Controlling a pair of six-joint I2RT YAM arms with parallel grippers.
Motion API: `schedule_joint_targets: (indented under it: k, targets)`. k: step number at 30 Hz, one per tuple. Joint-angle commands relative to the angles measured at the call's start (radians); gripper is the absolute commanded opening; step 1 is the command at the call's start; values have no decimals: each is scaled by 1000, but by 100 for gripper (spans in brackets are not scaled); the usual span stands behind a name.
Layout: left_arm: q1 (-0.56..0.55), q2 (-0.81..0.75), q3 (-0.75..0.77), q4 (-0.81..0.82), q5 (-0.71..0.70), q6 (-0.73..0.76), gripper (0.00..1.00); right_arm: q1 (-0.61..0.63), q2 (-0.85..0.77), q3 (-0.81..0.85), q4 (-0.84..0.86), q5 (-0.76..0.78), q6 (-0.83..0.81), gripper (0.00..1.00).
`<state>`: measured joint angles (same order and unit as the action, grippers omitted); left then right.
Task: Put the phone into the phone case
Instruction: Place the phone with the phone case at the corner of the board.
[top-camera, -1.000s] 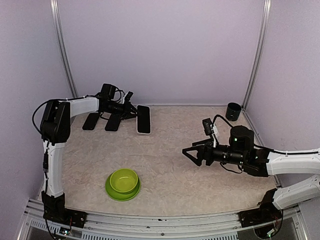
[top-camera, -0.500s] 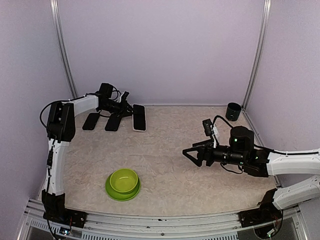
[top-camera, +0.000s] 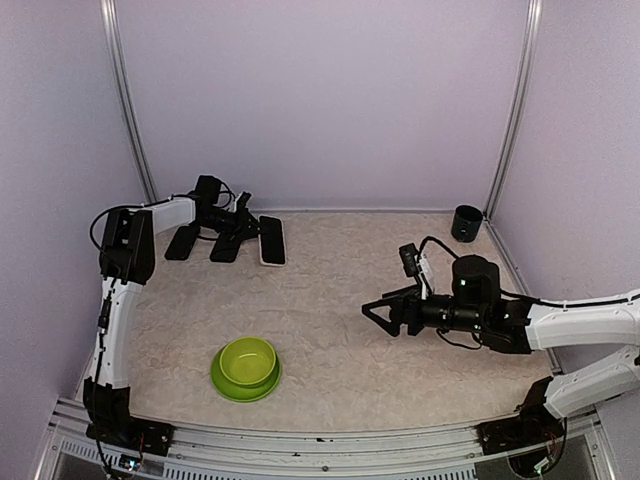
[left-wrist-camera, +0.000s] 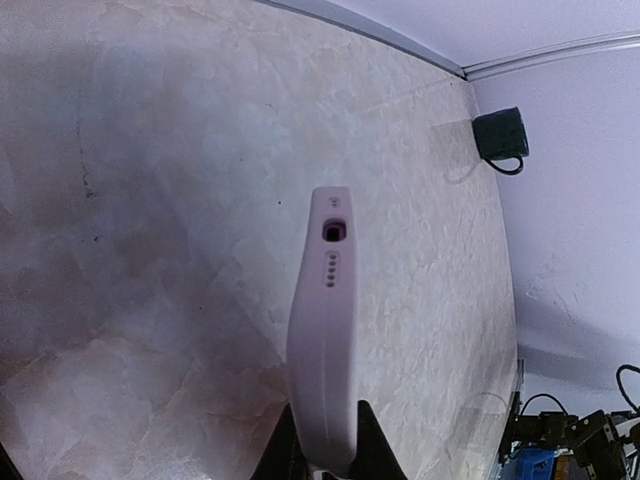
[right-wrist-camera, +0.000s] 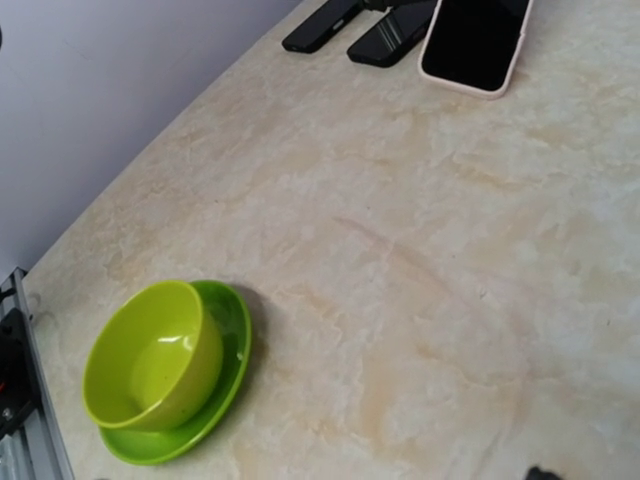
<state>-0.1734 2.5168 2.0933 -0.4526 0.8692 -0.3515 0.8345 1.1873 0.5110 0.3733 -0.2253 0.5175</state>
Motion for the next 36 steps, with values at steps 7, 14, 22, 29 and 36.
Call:
schedule_joint_targets:
  k: [7,14,22,29,36]
  targets:
    - [-9,61,66,83,-7,-29,26,-9,35,-8,45,-7,9,87]
    - [-12,79,63,147,-47,-74,28,-9,55,-2,53,-12,7,87]
    - [-17,85,53,197,-102,-125,23,-10,77,11,57,-13,3,87]
    - [-36,110,52,203,-98,-118,15,-11,93,12,61,-13,-1,87]
    - [-61,130,53,231,-92,-130,24,-11,114,21,71,-18,-1,87]
